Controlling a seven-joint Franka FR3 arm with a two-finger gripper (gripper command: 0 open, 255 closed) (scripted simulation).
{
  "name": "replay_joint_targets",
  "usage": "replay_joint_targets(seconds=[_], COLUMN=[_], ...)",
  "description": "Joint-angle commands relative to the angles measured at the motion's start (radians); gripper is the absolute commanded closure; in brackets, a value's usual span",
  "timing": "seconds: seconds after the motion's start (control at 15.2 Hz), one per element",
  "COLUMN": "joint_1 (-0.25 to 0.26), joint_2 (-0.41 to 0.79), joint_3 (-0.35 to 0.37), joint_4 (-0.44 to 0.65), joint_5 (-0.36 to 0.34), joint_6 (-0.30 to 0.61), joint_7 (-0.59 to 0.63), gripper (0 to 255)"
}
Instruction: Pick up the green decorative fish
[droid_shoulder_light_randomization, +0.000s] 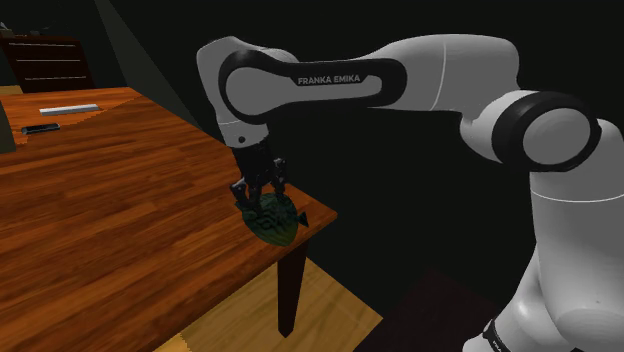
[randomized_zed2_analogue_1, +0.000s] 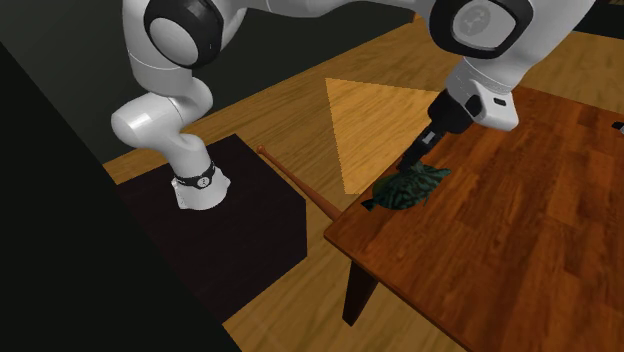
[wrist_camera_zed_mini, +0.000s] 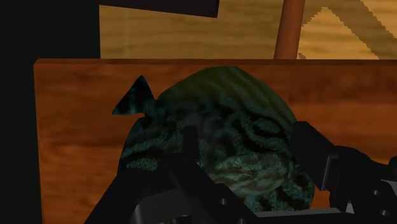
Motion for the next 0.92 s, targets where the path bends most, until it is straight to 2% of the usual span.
replay_joint_targets(seconds=[0.0, 0.53, 0.86], joint_1=[-0.001, 0.0, 0.011], joint_2=[-0.002, 0.002, 0.011], joint_3=[0.0, 0.0, 0.0], joint_4=[-0.006, 0.001, 0.083], joint_5=[0.001, -0.001, -0.003], joint_6=[0.004, 0.001, -0.071], joint_7=[0.0, 0.0, -0.003], gripper=[255, 255, 255])
